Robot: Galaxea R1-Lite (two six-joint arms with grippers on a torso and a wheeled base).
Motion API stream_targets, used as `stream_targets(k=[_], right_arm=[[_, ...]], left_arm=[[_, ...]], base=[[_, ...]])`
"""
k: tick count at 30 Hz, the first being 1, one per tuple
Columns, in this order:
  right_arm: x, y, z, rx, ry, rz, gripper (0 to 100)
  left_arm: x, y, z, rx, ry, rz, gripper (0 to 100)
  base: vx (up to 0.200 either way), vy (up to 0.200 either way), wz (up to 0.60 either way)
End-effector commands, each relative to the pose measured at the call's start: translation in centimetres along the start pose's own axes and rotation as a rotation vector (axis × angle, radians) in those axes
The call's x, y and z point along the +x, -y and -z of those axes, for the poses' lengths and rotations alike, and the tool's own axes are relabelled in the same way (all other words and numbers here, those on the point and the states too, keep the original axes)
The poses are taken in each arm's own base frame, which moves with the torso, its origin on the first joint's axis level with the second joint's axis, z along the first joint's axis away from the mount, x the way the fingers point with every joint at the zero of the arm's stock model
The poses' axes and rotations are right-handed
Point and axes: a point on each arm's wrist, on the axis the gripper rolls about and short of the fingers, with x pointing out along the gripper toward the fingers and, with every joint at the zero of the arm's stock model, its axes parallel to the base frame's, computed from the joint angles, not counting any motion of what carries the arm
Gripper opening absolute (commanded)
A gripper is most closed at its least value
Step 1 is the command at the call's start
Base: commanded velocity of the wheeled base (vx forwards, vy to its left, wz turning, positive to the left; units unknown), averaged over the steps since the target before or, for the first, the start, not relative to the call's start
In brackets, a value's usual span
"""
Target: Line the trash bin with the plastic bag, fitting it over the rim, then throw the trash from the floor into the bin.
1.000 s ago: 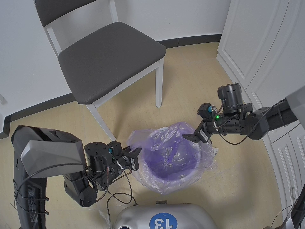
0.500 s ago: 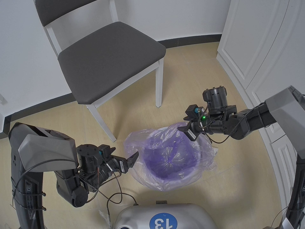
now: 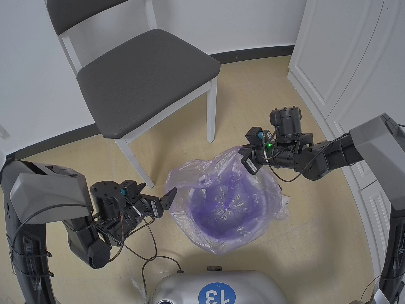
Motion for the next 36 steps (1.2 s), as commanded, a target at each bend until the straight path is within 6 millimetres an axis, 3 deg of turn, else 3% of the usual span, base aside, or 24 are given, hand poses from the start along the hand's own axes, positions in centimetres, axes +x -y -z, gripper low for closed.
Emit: stream_targets(k=[1, 6, 8, 10, 17, 22, 25, 28, 36], right_arm=[[0.2, 0.2, -0.2, -0.001, 0.015, 0.012, 0], [2.2, -0.1, 1.3, 0.003, -0.01, 0.004, 0], [2.3, 0.0, 1.3, 0.003, -0.011, 0.005, 0], [3.5, 0.1, 2.0, 0.006, -0.016, 0.009, 0], [5.7, 0.8, 3.1, 0.011, -0.018, 0.029, 0], [6.8, 1.3, 3.7, 0.008, -0.013, 0.047, 0], [6.4, 1.5, 3.4, 0.003, -0.015, 0.062, 0], [3.6, 2.5, 0.9, -0.031, 0.018, 0.085, 0], [-0.8, 2.5, -1.1, -0.088, 0.002, 0.087, 0]], left_arm=[[1.5, -0.3, 0.6, 0.002, 0.021, -0.003, 100], [4.4, -1.1, 1.5, 0.008, 0.055, -0.013, 100], [4.5, -1.1, 1.6, 0.008, 0.055, -0.013, 100], [5.9, -1.9, 2.7, 0.012, 0.053, -0.027, 100], [7.5, -3.3, 4.1, 0.014, 0.032, -0.055, 100], [8.4, -3.2, 5.0, 0.016, 0.026, -0.044, 100], [8.7, -3.1, 5.4, 0.016, 0.025, -0.039, 100], [8.7, -3.0, 5.2, 0.015, 0.039, -0.036, 100], [8.6, -2.0, 5.3, 0.013, 0.039, -0.008, 100]], base=[[0.0, 0.0, 0.0], [0.0, 0.0, 0.0], [0.0, 0.0, 0.0], [0.0, 0.0, 0.0], [0.0, 0.0, 0.0], [0.0, 0.0, 0.0], [0.0, 0.0, 0.0], [0.0, 0.0, 0.0], [0.0, 0.0, 0.0]])
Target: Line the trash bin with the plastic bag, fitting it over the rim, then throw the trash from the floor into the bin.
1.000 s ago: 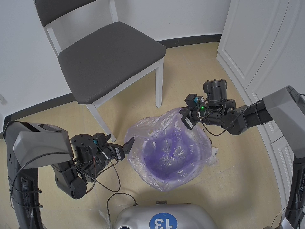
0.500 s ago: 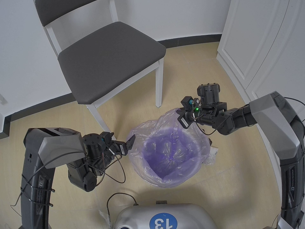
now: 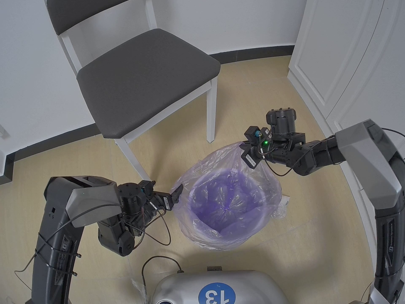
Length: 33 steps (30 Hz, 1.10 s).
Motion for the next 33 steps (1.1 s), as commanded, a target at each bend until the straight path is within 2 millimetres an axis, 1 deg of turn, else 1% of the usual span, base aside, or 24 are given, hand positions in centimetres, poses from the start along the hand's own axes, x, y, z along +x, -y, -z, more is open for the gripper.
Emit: stream_targets(k=[1, 5, 7, 9, 10, 11, 12, 13, 14, 15, 16, 17, 19, 20, 23, 27, 28, 31, 33], right_arm=[[-3.8, 0.6, -2.3, -0.024, 0.021, 0.023, 0], [-4.5, -0.1, -1.8, -0.052, -0.01, 0.013, 0], [-4.3, -0.5, -1.1, -0.102, -0.036, 0.004, 0], [-4.1, -0.5, -0.8, -0.115, -0.045, 0.01, 0], [-3.5, -0.7, -0.4, -0.121, -0.063, 0.014, 0], [-3.4, -0.8, -0.3, -0.121, -0.068, 0.012, 0], [-2.1, -1.1, 0.4, -0.119, -0.077, 0.011, 0], [-2.0, -1.1, 0.4, -0.119, -0.077, 0.011, 0], [-0.9, -1.3, 0.8, -0.113, -0.077, 0.013, 0], [-0.2, -1.5, 1.1, -0.112, -0.079, 0.01, 0], [0.0, -1.5, 1.2, -0.11, -0.079, 0.008, 0], [1.1, -1.7, 1.4, -0.101, -0.071, 0.012, 0], [2.0, -1.9, 1.8, -0.084, -0.066, 0.017, 0], [2.8, -2.0, 2.1, -0.061, -0.056, 0.024, 0], [4.0, -2.2, 2.4, -0.029, -0.034, 0.04, 0], [4.2, -1.9, 2.0, -0.011, -0.008, 0.057, 0], [4.1, -1.7, 1.8, -0.012, 0.001, 0.063, 100], [3.9, -1.5, 1.4, -0.008, 0.015, 0.071, 100], [2.8, -0.8, 0.3, 0.017, 0.04, 0.084, 100]], left_arm=[[0.0, 1.0, 0.3, -0.001, 0.002, 0.026, 100], [0.0, 1.3, 0.3, -0.002, 0.004, 0.034, 100], [0.0, 1.3, 0.3, -0.002, 0.006, 0.034, 100], [0.1, 1.3, 0.4, -0.002, 0.004, 0.034, 100], [0.2, 1.2, 0.4, 0.0, 0.004, 0.032, 100], [0.2, 1.2, 0.3, 0.0, 0.006, 0.033, 100], [0.4, 1.1, 0.2, -0.002, 0.011, 0.029, 100], [0.5, 1.0, 0.1, -0.003, 0.013, 0.027, 100], [0.8, 0.7, -0.1, -0.002, 0.022, 0.021, 100], [0.9, 0.5, -0.1, -0.004, 0.024, 0.017, 100], [0.9, 0.4, -0.2, -0.004, 0.024, 0.014, 100], [1.1, -0.4, -0.4, -0.006, 0.03, -0.004, 100], [1.1, -0.8, -0.4, -0.008, 0.03, -0.013, 100], [1.1, -1.0, -0.4, -0.01, 0.032, -0.021, 100], [1.1, -1.6, -0.4, -0.013, 0.041, -0.038, 100], [1.1, -1.7, -0.5, -0.013, 0.049, -0.04, 100], [1.2, -1.7, -0.5, -0.012, 0.052, -0.039, 100], [1.4, -1.7, -0.8, -0.014, 0.065, -0.041, 100], [1.6, -1.7, -1.0, -0.022, 0.079, -0.038, 100]], base=[[0.0, 0.0, 0.0], [0.0, 0.0, 0.0], [0.0, 0.0, 0.0], [0.0, 0.0, 0.0], [0.0, 0.0, 0.0], [0.0, 0.0, 0.0], [0.0, 0.0, 0.0], [0.0, 0.0, 0.0], [0.0, 0.0, 0.0], [0.0, 0.0, 0.0], [0.0, 0.0, 0.0], [0.0, 0.0, 0.0], [0.0, 0.0, 0.0], [0.0, 0.0, 0.0], [0.0, 0.0, 0.0], [0.0, 0.0, 0.0], [0.0, 0.0, 0.0], [0.0, 0.0, 0.0], [0.0, 0.0, 0.0]])
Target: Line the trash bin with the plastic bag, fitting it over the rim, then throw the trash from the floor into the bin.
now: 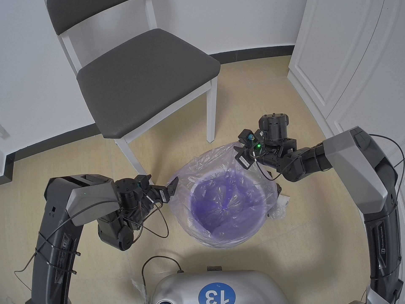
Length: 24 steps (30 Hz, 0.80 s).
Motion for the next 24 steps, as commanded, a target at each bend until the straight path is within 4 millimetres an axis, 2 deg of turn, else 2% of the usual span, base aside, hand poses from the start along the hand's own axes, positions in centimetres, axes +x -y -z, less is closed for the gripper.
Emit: stream_targets(k=[1, 4, 6, 8, 10, 12, 15, 17, 18, 24], right_arm=[[-1.2, 0.8, -1.2, 0.029, 0.022, 0.012, 100], [-3.5, 2.1, -2.9, 0.066, 0.046, 0.022, 100], [-4.6, 2.5, -3.2, 0.079, 0.043, 0.025, 100], [-6.5, 3.2, -2.9, 0.106, 0.008, 0.017, 100], [-7.3, 3.3, -2.4, 0.126, -0.02, 0.008, 100], [-8.6, 2.9, -1.2, 0.16, -0.077, -0.012, 100], [-9.3, 2.2, 0.5, 0.2, -0.132, -0.029, 100], [-9.3, 2.2, 0.5, 0.2, -0.132, -0.029, 100], [-9.7, 1.8, 1.3, 0.234, -0.151, -0.034, 100], [-10.3, 1.0, 2.5, 0.245, -0.157, -0.035, 100]], left_arm=[[0.4, 0.1, -0.4, -0.01, 0.021, 0.003, 100], [0.4, 0.1, -1.1, -0.011, 0.042, -0.011, 100], [0.3, 0.2, -1.7, -0.011, 0.052, -0.01, 100], [-0.3, 0.3, -2.4, -0.011, 0.052, -0.01, 100], [-0.7, 0.4, -2.5, -0.008, 0.035, -0.011, 100], [-2.2, 0.3, -2.3, 0.001, -0.025, -0.012, 100], [-4.0, 0.4, -2.8, 0.012, -0.077, -0.017, 100], [-4.0, 0.4, -2.8, 0.012, -0.077, -0.017, 100], [-4.7, 0.0, -3.3, 0.028, -0.117, -0.029, 100], [-5.0, -0.1, -3.8, 0.07, -0.132, -0.025, 100]], base=[[0.0, 0.0, 0.0], [0.0, 0.0, 0.0], [0.0, 0.0, 0.0], [0.0, 0.0, 0.0], [0.0, 0.0, 0.0], [0.0, 0.0, 0.0], [0.0, 0.0, 0.0], [0.0, 0.0, 0.0], [0.0, 0.0, 0.0], [0.0, 0.0, 0.0]])
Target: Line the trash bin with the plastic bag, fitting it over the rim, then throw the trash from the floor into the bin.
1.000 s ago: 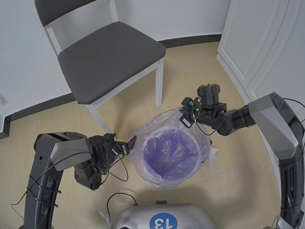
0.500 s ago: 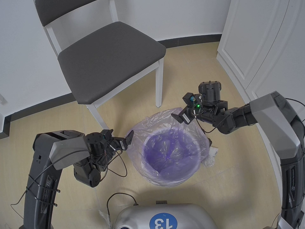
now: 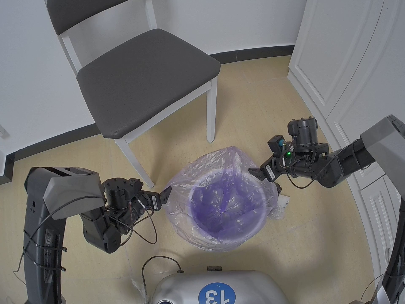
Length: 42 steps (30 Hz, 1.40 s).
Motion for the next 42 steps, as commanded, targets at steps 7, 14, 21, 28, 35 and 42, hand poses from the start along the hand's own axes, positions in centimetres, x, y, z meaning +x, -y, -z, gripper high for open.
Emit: stream_targets(k=[7, 14, 21, 28, 35, 42], right_arm=[[-0.9, 0.1, 1.5, 0.039, -0.001, 0.015, 100], [-0.7, -0.1, 1.4, 0.052, 0.004, 0.012, 100], [-1.0, -0.2, 1.5, 0.051, 0.02, 0.02, 100], [-1.1, -0.2, 1.8, 0.052, 0.015, 0.02, 100], [0.5, -0.3, 2.2, 0.051, 0.007, 0.028, 100], [2.5, -0.1, 2.5, 0.051, 0.002, 0.03, 100]], left_arm=[[-3.8, -2.8, -3.1, 0.08, 0.013, -0.082, 100], [-4.5, -2.9, -3.9, 0.104, -0.023, -0.087, 100], [-1.9, 0.3, -3.2, 0.115, -0.026, 0.016, 100], [-1.5, 0.2, -3.6, 0.114, -0.001, 0.014, 100], [-1.0, 0.0, -4.2, 0.126, 0.003, -0.001, 100], [1.2, 1.0, -4.4, 0.132, -0.01, 0.054, 100]], base=[[0.0, 0.0, 0.0], [0.0, 0.0, 0.0], [0.0, 0.0, 0.0], [0.0, 0.0, 0.0], [0.0, 0.0, 0.0], [0.0, 0.0, 0.0]])
